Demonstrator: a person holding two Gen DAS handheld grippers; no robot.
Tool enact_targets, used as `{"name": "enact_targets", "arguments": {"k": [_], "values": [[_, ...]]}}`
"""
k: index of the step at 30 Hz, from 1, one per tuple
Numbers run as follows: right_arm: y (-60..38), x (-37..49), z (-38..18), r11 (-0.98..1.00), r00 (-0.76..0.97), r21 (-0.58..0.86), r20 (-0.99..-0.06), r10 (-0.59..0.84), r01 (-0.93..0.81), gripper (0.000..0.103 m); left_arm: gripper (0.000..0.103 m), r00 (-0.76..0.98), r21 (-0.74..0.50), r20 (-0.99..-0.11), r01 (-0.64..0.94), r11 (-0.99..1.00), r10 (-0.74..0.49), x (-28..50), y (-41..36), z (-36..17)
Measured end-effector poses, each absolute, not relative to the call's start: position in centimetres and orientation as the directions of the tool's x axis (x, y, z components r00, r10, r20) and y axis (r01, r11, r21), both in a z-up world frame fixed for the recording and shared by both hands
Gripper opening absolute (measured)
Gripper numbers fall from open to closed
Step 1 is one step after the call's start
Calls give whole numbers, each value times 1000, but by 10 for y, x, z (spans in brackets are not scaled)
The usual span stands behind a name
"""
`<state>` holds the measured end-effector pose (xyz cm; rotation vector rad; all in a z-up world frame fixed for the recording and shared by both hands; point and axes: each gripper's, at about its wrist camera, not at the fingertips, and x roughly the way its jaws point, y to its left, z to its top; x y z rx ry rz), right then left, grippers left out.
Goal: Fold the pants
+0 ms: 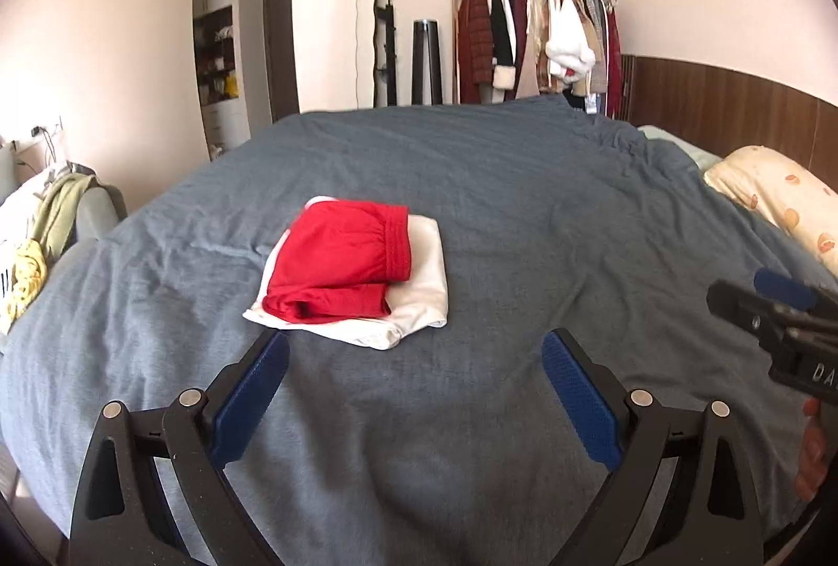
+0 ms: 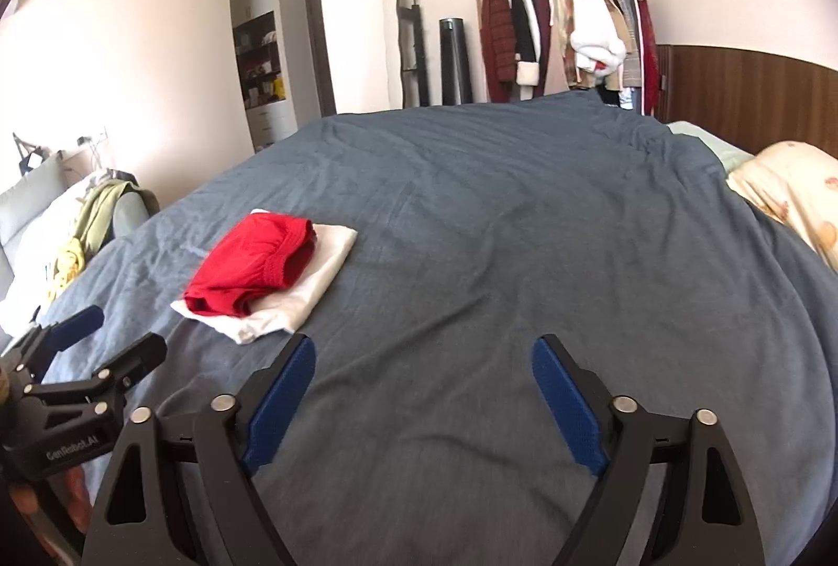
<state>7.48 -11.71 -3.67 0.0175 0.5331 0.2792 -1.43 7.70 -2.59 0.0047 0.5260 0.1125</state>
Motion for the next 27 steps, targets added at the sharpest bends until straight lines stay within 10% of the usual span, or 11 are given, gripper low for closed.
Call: {"name": "enact_targets", "arguments": {"k": [27], "values": [[-136, -21, -27, 974, 845, 105, -485, 226, -201, 87, 103, 890, 33, -450, -58, 998, 67, -82, 57, -5]]}}
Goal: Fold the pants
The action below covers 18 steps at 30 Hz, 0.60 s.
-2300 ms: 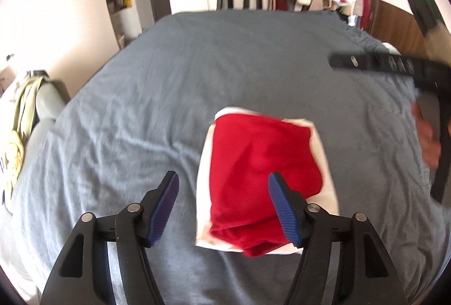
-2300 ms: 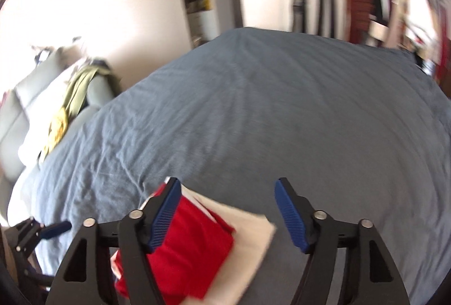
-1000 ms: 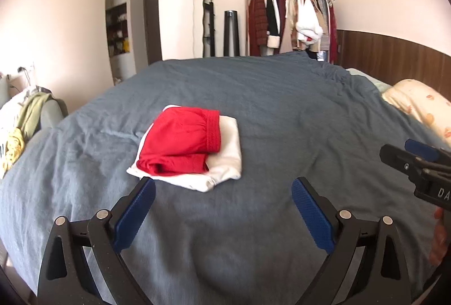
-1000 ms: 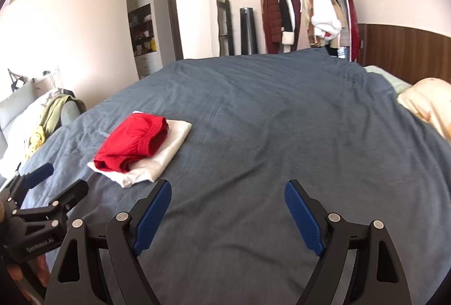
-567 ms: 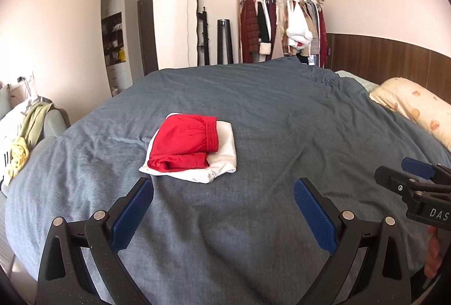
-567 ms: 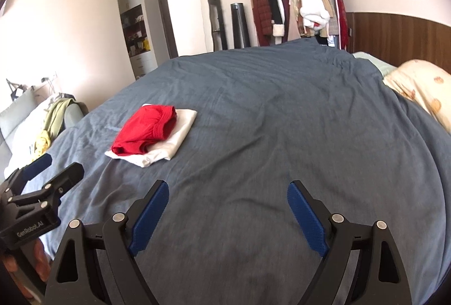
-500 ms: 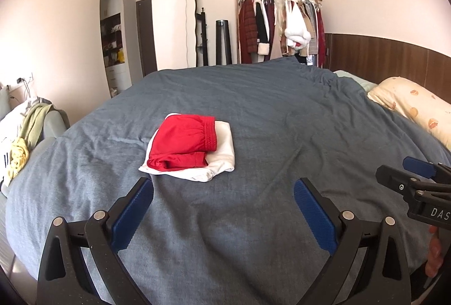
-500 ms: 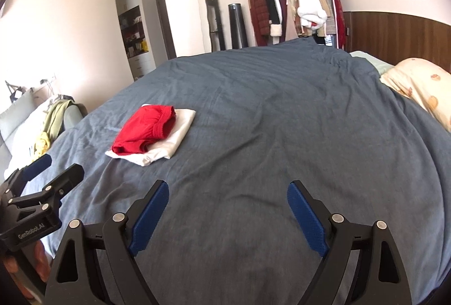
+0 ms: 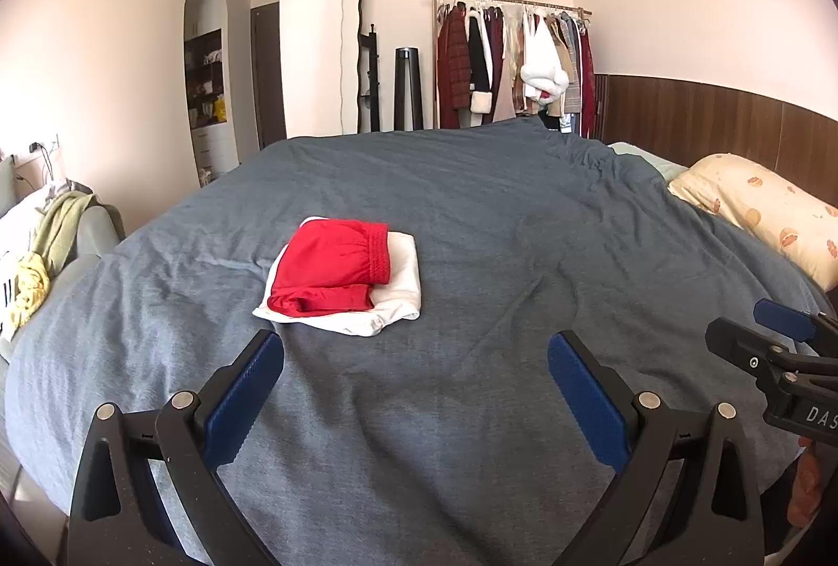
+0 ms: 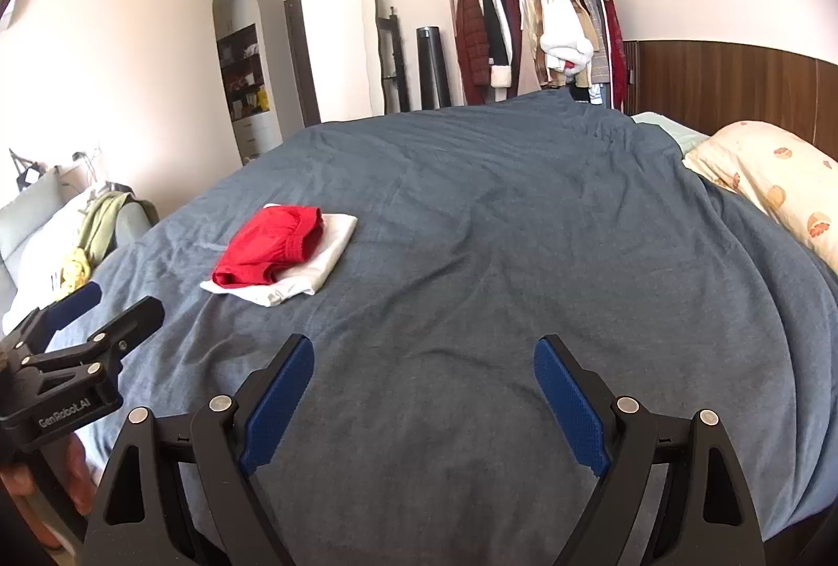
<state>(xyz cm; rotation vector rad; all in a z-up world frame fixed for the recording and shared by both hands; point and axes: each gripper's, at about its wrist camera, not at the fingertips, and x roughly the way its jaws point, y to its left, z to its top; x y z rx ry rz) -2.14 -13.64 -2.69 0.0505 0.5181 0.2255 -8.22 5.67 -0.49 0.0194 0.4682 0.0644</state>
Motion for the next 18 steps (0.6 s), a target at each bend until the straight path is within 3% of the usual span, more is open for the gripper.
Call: {"name": "enact_targets", "arguments": {"k": [18], "values": [[-137, -27, -26, 974, 844, 113, -486, 227, -197, 87, 103, 881, 68, -464, -73, 995, 96, -84, 52, -5]]}}
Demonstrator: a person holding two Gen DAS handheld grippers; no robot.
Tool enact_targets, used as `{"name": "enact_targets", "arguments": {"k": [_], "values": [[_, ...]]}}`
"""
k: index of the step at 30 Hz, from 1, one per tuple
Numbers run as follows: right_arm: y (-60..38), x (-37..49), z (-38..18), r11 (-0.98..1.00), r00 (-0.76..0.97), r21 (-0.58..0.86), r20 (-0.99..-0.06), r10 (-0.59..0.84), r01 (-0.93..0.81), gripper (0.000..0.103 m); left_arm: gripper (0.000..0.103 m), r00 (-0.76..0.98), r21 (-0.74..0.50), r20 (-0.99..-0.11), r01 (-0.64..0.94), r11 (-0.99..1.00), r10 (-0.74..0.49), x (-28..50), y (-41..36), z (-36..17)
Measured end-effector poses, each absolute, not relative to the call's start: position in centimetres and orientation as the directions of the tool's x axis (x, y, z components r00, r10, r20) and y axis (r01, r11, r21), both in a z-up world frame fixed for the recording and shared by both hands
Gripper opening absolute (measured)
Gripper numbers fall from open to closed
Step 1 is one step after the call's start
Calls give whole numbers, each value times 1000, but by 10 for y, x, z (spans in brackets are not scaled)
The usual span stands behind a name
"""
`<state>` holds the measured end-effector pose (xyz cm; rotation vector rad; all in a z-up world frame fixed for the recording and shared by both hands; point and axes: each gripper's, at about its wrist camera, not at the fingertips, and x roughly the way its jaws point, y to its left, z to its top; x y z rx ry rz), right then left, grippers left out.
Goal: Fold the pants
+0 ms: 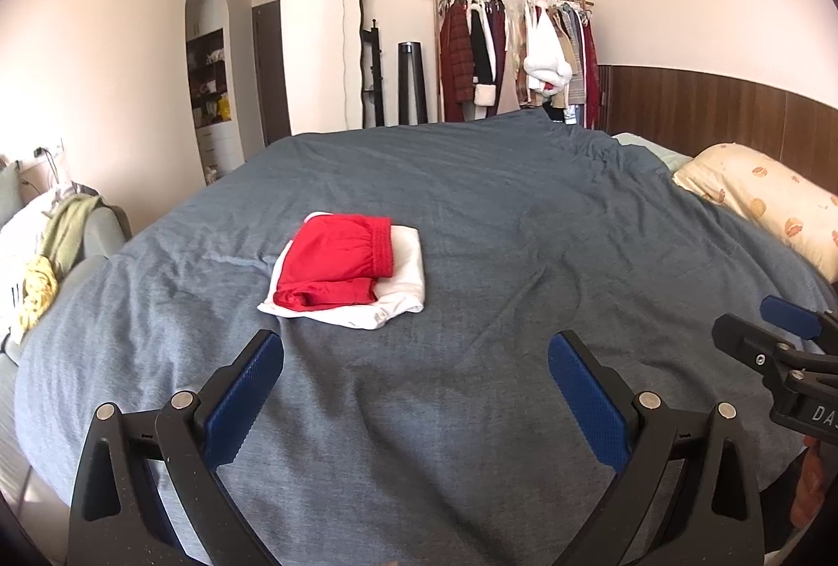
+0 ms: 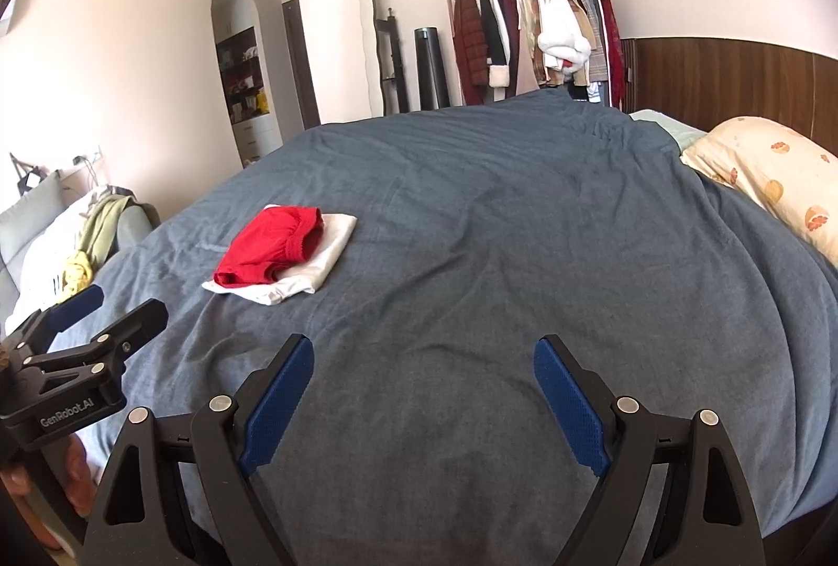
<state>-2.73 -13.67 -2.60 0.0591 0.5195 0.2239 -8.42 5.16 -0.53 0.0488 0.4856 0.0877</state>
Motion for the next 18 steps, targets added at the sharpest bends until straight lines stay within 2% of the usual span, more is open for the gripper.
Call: {"name": "enact_targets", "arguments": {"k": [18], "values": [[-137, -29, -31, 974, 839, 114, -496, 225, -193, 87, 103, 873, 57, -473, -105, 993, 120, -81, 55, -11]]}}
